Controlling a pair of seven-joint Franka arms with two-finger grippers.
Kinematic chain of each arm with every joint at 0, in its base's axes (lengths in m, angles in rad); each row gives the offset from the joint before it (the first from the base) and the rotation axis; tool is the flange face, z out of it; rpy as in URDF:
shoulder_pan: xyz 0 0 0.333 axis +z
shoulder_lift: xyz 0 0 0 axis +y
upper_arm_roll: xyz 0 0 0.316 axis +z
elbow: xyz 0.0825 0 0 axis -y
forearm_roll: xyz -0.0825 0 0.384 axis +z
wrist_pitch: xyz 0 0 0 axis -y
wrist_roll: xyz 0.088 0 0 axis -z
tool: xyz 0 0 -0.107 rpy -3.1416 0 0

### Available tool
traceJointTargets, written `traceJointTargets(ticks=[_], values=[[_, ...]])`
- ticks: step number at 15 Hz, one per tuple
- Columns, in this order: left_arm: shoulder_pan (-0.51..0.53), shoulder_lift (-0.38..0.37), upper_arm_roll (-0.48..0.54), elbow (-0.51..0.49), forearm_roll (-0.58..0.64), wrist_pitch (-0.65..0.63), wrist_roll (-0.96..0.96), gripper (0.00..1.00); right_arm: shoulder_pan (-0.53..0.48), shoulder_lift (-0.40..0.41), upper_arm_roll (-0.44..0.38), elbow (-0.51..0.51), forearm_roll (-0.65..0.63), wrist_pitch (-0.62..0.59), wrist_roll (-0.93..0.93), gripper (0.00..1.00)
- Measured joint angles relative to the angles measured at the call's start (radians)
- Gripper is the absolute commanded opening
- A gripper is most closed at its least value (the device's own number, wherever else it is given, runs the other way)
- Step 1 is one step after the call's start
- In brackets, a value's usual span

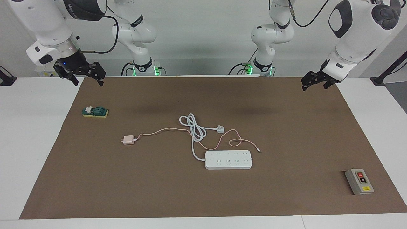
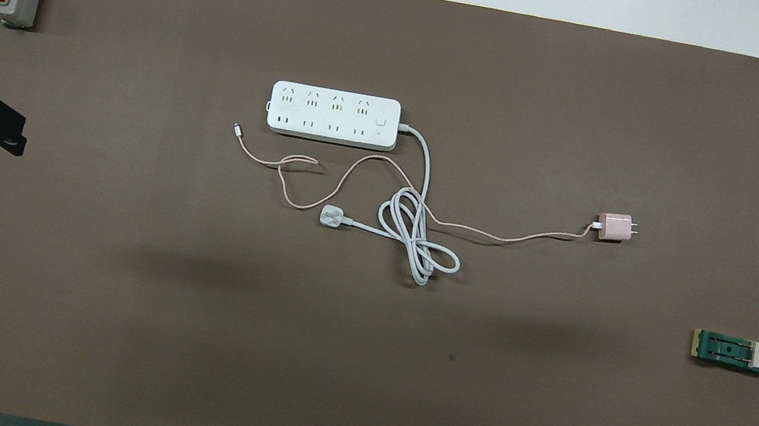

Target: Plug charger into power strip

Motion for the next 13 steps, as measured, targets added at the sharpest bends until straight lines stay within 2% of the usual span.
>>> traceJointTargets(ticks=[11, 13], values=[[0.000, 0.000, 0.000, 0.000, 0.000, 0.000, 0.000, 1.00, -0.001, 0.000, -0.001, -0.002, 0.004, -0.007, 0.002, 1.00], [0.000, 0.000, 0.000, 0.000, 0.000, 0.000, 0.000, 1.00, -0.002, 0.000, -0.003, -0.009, 0.024, -0.007, 0.070, 1.00]])
